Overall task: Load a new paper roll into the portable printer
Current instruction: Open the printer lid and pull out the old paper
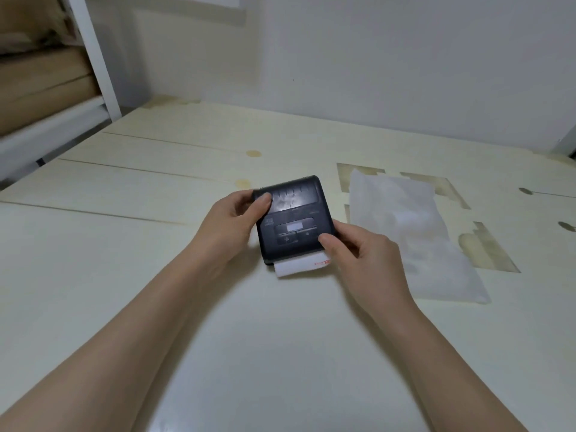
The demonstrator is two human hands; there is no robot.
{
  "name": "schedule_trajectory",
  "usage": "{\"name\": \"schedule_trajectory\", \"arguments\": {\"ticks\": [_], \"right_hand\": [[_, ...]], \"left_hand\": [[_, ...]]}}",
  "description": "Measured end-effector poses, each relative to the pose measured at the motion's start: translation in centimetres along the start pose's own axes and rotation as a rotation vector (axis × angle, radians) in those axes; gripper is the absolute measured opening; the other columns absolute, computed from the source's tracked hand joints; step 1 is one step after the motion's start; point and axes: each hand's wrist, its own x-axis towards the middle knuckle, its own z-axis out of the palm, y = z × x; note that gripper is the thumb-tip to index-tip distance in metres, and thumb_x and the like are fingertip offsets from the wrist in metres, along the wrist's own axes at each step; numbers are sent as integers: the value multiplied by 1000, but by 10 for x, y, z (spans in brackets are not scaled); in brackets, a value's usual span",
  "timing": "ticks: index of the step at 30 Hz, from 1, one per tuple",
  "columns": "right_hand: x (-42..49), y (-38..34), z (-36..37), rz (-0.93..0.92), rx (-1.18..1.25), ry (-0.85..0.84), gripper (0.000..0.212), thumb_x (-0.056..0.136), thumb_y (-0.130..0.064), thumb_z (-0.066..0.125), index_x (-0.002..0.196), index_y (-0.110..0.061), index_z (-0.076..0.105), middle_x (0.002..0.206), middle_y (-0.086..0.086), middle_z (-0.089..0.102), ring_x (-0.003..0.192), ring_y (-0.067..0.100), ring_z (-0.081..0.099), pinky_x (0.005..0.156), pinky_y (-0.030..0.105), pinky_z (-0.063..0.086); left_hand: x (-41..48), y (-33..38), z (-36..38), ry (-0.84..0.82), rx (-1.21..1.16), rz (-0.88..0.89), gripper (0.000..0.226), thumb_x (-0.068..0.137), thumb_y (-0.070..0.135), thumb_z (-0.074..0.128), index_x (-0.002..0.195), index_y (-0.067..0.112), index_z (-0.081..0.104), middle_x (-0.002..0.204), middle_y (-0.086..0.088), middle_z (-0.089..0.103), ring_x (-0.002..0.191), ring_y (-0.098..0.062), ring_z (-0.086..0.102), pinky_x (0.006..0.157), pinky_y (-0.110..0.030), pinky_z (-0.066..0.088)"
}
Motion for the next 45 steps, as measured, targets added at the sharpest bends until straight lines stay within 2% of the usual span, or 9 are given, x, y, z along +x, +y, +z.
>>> {"name": "schedule_trajectory", "arguments": {"ticks": [3, 8, 12, 17, 22, 27, 31, 36, 45], "right_hand": [[1, 1, 1, -11, -151, 6, 21, 91, -30, 58, 103, -21, 71, 75, 5, 70, 68, 16, 56, 63, 25, 44], [3, -3, 2, -3, -255, 0, 27, 91, -28, 58, 116, -26, 68, 93, 3, 73, 90, 21, 63, 83, 39, 51], [-1, -8, 1, 72, -202, 10, 46, 86, -24, 67, 131, -23, 57, 110, -2, 72, 96, 14, 66, 92, 29, 49], [-5, -13, 0, 39, -151, 101, 48, 94, -31, 56, 140, -23, 47, 105, -9, 74, 86, 3, 59, 74, 14, 38], [-1, -12, 2, 22, -22, 216, 39, 97, -33, 47, 134, -25, 52, 83, -6, 75, 90, 16, 69, 89, 32, 51], [16, -9, 4, 10, 87, 302, 37, 96, -38, 46, 132, -30, 51, 99, -9, 74, 97, 12, 67, 96, 37, 51], [25, -9, 7, -38, 92, 220, 45, 99, -30, 44, 143, -23, 34, 121, -19, 64, 98, -12, 54, 81, 4, 40], [34, -5, 13, -46, 122, 83, 55, 99, -30, 45, 149, -26, 21, 136, -27, 49, 127, 14, 44, 93, 20, 39], [22, -5, 11, -96, -120, 2, 58, 87, -35, 63, 140, -31, 41, 120, -33, 41, 134, 10, 31, 107, 30, 34]], "left_hand": [[3, 2, 3, 23, 9, -79, 42, 95, 45, 56, 129, 20, 58, 105, 13, 71, 88, 7, 64, 69, -8, 42], [2, 7, 12, 58, 60, -168, 64, 88, 55, 61, 139, 21, 44, 122, 7, 65, 115, -13, 59, 93, -29, 43], [-10, 20, -3, -28, 235, -158, 71, 82, 49, 71, 140, 16, 45, 135, 4, 55, 118, -14, 57, 96, -29, 45], [-39, 44, -6, -166, 432, -115, 33, 95, 39, 57, 125, 27, 64, 108, 7, 71, 99, -15, 65, 87, -31, 51], [-37, 45, -9, 40, 327, -97, 42, 97, 25, 48, 139, 22, 53, 113, -1, 73, 110, -23, 66, 101, -44, 49], [-28, 42, -14, 124, -12, -126, 42, 100, 11, 43, 140, 23, 50, 108, 6, 73, 102, -9, 67, 100, -37, 50], [-24, 34, -13, 83, -13, -97, 59, 95, -1, 36, 145, 28, 43, 126, 17, 67, 113, -5, 58, 86, -18, 45], [-21, 26, -6, 18, 32, -48, 71, 90, -9, 36, 152, 25, 28, 143, 17, 54, 131, -8, 44, 94, -21, 33], [-19, 20, 1, 7, 90, -35, 67, 94, 2, 42, 154, 28, 26, 148, 14, 48, 130, -2, 47, 99, -23, 33]]}}
